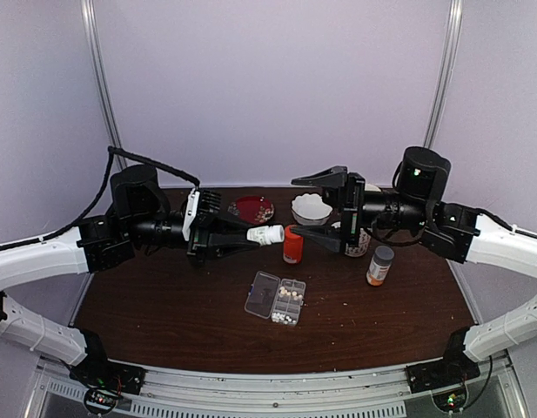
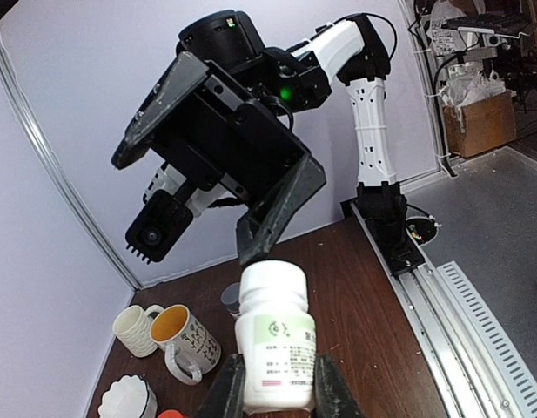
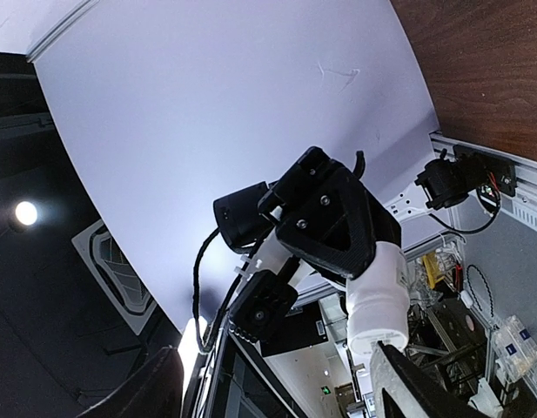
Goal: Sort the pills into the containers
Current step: Unscrew the lid of the pill bottle.
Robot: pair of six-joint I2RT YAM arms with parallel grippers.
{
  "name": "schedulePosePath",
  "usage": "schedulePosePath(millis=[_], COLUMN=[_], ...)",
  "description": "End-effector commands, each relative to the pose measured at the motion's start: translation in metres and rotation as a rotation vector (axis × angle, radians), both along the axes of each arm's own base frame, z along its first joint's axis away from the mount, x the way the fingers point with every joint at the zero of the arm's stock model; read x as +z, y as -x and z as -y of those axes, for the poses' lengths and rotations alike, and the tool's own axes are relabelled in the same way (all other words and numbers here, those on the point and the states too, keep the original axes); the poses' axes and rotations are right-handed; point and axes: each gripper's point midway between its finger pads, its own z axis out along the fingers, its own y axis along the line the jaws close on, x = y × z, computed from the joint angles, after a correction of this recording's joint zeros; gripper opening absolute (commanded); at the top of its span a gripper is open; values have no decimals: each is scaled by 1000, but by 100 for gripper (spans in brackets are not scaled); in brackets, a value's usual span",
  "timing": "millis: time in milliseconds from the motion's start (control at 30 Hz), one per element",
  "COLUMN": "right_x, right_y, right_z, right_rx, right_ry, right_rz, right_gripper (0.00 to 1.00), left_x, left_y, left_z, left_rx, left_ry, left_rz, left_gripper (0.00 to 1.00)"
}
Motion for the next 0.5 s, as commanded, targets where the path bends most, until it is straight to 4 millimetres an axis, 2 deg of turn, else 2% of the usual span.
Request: schedulePosePath(millis=[0,200,467], right_x=[15,-3,-4], right_y=[7,7,10], right_z=[-11,-11,-15], right_rx=[58,54,78], right_ry=[-18,55,89], right_rz=[7,-6,28], right_gripper=[76,73,70], left_x=[6,5,5], left_y=[0,0,-1], left_z=[-1,-2,-1], left_rx=[8,11,10], left_ry=[16,14,19], left_rz=[77,82,90], left_gripper=[8,8,8])
